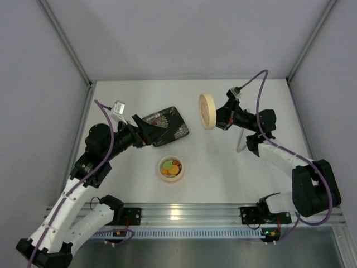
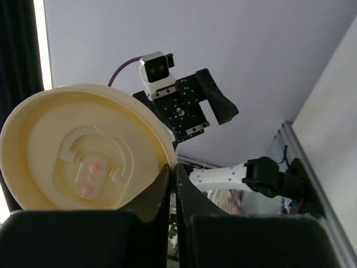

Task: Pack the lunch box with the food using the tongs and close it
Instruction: Close the box lid on the packing box.

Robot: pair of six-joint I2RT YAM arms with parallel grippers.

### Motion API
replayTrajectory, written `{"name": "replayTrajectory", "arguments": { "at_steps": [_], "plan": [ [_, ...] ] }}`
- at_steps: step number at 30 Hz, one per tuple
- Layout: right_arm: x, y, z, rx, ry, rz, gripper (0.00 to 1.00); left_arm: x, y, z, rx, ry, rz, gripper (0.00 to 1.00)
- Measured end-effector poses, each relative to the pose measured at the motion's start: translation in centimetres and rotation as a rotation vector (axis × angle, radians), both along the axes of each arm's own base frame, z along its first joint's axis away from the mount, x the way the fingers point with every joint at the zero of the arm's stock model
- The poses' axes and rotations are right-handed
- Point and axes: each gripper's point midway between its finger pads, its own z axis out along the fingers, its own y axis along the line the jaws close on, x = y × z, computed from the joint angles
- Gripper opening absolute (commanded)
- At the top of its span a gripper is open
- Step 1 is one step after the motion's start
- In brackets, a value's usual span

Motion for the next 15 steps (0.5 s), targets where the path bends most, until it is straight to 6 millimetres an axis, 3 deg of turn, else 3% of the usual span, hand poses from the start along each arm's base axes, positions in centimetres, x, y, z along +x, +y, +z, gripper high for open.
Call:
{"name": "replayTrajectory", "arguments": {
  "at_steps": [7,15],
  "plan": [
    [-2.3,-0.5,0.9,0.061,0.085,0.104,0.00,-1.0,-2.8,5.7,-0.234,-0.069,-0.152,0.99],
    [-2.8,-0.6,1.1,0.066,0.079,0.123,0.00,-1.3,-4.7,8.8,-0.327,-0.071,-0.231,0.98]
  ]
}}
